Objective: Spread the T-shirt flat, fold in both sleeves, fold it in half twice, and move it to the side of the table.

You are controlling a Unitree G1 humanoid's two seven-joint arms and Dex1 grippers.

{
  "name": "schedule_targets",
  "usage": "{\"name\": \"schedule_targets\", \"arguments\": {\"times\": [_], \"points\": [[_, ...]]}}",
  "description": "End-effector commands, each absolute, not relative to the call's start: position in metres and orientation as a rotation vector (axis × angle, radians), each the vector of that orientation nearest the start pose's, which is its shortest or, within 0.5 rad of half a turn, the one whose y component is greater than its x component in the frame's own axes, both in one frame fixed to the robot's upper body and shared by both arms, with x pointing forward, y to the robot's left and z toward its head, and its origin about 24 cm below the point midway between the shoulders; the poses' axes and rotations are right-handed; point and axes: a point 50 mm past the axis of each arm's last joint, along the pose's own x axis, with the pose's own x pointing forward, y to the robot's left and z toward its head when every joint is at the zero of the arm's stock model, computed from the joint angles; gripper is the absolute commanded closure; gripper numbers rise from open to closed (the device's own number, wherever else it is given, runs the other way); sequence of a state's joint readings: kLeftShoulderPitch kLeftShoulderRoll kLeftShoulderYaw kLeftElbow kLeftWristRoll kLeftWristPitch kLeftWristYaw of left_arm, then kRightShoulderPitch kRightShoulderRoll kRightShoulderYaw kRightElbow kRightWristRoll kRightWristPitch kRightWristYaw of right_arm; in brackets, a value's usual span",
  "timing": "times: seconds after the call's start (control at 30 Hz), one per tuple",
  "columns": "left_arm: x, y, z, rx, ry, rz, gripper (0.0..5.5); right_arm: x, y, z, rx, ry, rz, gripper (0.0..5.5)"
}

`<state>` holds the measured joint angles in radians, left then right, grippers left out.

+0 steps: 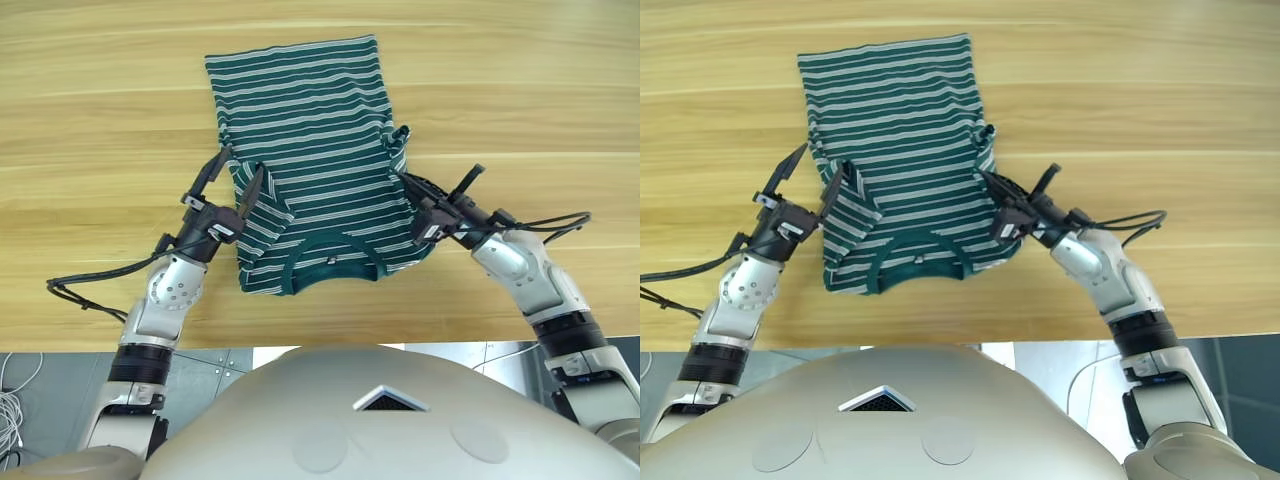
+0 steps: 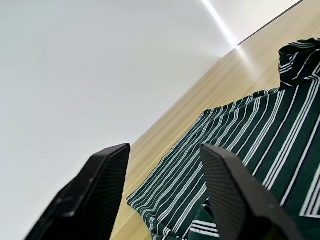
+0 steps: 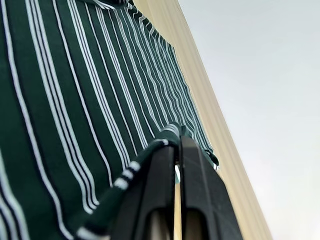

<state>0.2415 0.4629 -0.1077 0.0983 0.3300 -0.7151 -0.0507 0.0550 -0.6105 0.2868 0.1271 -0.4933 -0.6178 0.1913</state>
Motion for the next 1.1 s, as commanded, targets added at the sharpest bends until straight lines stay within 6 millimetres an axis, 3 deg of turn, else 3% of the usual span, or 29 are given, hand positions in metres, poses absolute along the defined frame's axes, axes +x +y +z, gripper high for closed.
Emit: {"name": "schedule_targets", "arguments": {"times": [0.03, 0.17, 0.43, 0.67, 0.77, 0.87, 0.97, 1.03, 1.1], "points": [[0.182, 0.188, 0.028, 0.7, -0.301, -0.46, 2.88, 0.207, -0.166, 0.021, -1.017, -0.233, 0.846, 5.47], [0.184, 0.187, 0.028, 0.695, -0.303, -0.464, 2.88, 0.209, -0.164, 0.018, -1.026, -0.227, 0.868, 5.47], [0.184, 0.19, 0.028, 0.719, -0.295, -0.486, 2.88, 0.208, -0.166, 0.011, -1.037, -0.198, 0.901, 4.08], [0.175, 0.175, 0.006, 0.827, -0.205, -0.708, 2.88, 0.198, -0.163, 0.006, -1.037, -0.171, 0.989, 3.0], [0.171, 0.17, -0.006, 0.869, -0.162, -0.793, 2.88, 0.21, -0.168, 0.026, -0.988, -0.244, 0.881, 2.54], [0.168, 0.169, -0.018, 0.916, -0.109, -0.858, 2.88, 0.227, -0.175, 0.063, -0.849, -0.362, 0.715, 2.5], [0.164, 0.17, -0.027, 0.95, -0.06, -0.902, 2.88, 0.238, -0.182, 0.088, -0.747, -0.426, 0.608, 2.5], [0.162, 0.171, -0.03, 0.956, -0.04, -0.922, 2.88, 0.248, -0.185, 0.092, -0.741, -0.424, 0.548, 2.5], [0.16, 0.171, -0.031, 0.959, -0.036, -0.931, 2.88, 0.257, -0.183, 0.083, -0.78, -0.381, 0.534, 2.5]]}}
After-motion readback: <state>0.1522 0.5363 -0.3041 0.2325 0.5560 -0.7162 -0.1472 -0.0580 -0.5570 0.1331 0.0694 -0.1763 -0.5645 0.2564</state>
